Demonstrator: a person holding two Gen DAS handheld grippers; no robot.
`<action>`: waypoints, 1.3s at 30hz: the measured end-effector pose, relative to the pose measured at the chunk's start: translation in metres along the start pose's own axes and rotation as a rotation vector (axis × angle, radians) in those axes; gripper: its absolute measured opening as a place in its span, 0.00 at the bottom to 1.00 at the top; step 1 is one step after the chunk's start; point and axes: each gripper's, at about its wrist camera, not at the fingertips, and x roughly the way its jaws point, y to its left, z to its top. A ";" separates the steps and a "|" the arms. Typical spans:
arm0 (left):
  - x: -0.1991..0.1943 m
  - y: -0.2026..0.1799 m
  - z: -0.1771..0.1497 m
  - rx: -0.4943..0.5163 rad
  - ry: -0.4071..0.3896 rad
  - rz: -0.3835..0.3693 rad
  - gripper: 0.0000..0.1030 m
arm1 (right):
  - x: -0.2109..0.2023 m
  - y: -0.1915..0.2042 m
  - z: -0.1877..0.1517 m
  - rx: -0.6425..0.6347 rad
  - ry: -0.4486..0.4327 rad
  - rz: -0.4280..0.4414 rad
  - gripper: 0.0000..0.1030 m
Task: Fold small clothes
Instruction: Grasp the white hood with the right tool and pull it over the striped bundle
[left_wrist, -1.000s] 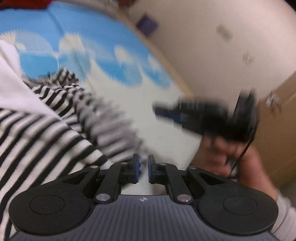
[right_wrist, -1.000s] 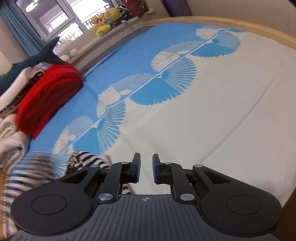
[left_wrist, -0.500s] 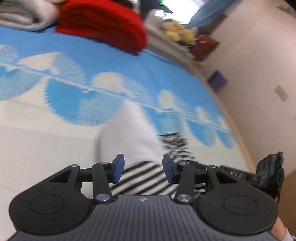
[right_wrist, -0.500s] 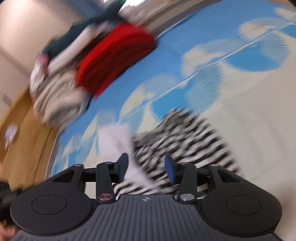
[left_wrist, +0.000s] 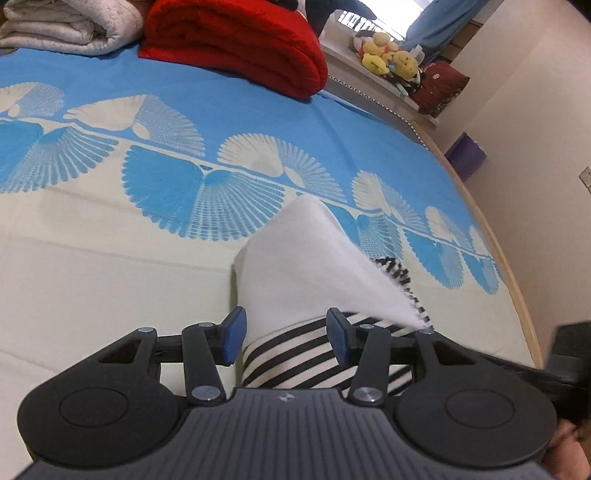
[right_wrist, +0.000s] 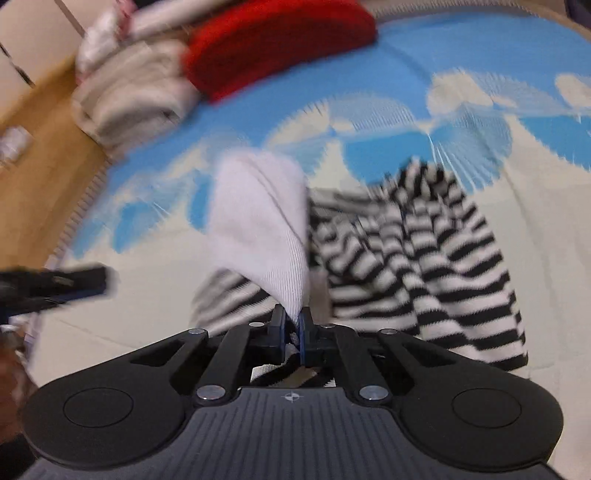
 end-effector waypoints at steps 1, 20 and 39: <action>0.003 -0.005 -0.001 0.000 0.002 -0.004 0.55 | -0.019 -0.003 0.001 0.023 -0.050 0.053 0.05; 0.103 -0.088 -0.046 0.256 0.242 0.102 0.86 | -0.063 -0.098 -0.025 0.166 0.081 -0.222 0.05; 0.178 -0.012 -0.020 -0.344 0.239 -0.097 0.79 | -0.013 -0.090 -0.026 0.096 0.208 -0.351 0.05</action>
